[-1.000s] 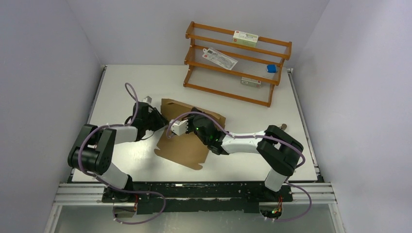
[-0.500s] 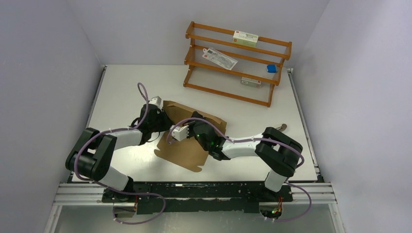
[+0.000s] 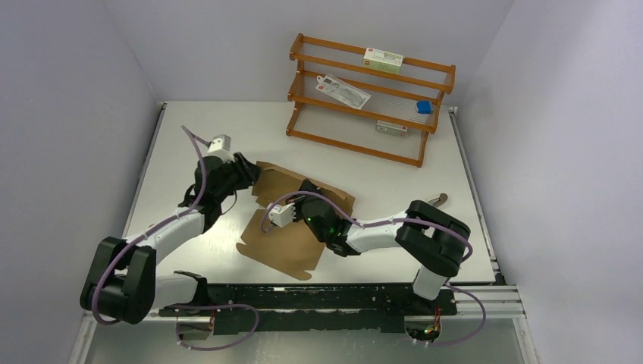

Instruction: Fold the paper box

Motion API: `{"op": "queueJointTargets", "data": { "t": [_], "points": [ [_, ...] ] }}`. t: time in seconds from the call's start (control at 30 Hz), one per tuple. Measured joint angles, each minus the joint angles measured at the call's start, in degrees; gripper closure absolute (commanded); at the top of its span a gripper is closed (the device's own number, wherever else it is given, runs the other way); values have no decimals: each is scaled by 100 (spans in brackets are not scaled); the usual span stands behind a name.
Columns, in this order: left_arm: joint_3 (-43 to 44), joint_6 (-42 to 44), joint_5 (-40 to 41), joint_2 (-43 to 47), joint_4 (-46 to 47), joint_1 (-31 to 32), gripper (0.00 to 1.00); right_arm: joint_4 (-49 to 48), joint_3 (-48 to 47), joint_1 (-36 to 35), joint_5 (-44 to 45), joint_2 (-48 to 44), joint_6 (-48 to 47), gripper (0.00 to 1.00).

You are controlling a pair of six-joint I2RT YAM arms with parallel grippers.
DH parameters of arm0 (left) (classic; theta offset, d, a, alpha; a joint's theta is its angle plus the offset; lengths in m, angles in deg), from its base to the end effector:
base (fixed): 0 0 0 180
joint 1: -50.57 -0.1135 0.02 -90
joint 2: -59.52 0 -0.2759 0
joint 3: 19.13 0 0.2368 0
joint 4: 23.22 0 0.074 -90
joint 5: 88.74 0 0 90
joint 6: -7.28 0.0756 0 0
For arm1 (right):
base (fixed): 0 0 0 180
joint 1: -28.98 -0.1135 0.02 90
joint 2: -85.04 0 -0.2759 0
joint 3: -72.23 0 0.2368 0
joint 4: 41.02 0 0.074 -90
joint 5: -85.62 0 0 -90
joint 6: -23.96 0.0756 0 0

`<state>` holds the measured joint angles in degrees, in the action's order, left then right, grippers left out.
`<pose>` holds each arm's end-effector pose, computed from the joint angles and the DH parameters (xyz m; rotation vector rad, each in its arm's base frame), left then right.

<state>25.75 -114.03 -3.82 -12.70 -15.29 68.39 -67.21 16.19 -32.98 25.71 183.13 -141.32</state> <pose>0.2711 -0.0942 0.2178 -0.1694 1.9571 -0.6570 0.2068 0.3077 0.1900 -1.5606 1.0080 -0.6456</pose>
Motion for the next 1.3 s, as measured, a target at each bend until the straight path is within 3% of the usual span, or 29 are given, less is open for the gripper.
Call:
{"op": "queueJointTargets", "data": {
  "t": [0.4, 0.9, 1.3],
  "points": [
    [326, -107, -164, -334, 66, -1152, 50, 170, 2, -50, 63, -63, 0, 100],
    [1200, 4, -1572, -2470, 190, -1255, 62, 299, -11, -214, 103, -120, -15, 100],
    [553, -90, -2476, -1908, 789, -1241, 68, 160, -11, -214, 256, -59, -149, 100]
  ]
}}
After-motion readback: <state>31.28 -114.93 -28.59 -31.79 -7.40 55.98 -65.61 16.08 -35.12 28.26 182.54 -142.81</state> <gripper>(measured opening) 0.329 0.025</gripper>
